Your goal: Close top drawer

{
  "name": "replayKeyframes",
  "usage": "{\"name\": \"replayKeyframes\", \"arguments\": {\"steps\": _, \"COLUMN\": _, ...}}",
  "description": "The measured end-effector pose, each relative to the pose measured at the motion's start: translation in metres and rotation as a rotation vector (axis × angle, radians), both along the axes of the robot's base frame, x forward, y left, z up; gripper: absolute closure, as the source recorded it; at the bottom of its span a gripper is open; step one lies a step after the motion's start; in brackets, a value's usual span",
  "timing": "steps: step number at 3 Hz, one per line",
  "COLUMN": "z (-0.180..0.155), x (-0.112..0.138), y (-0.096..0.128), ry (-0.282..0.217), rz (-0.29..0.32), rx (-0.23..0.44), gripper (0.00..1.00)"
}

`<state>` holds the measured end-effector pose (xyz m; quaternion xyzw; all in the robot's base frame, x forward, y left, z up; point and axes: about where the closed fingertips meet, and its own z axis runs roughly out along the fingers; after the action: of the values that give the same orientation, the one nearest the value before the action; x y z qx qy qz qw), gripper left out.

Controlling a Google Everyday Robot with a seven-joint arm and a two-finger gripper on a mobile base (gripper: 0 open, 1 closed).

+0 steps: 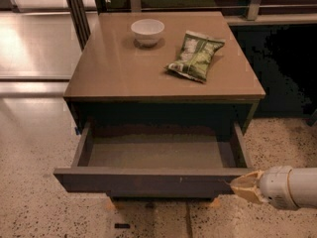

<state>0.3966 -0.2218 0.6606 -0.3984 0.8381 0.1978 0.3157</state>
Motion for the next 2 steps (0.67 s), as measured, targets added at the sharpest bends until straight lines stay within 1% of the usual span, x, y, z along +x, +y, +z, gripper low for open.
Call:
{"name": "replayKeyframes", "arguments": {"steps": 1, "z": -0.023, "x": 0.013, "y": -0.007, "ry": 0.006, "rz": 0.012, "rx": 0.002, "gripper": 1.0}}
{"name": "replayKeyframes", "arguments": {"steps": 2, "z": -0.033, "x": 0.045, "y": -0.012, "ry": -0.024, "rz": 0.04, "rx": -0.027, "gripper": 1.0}}
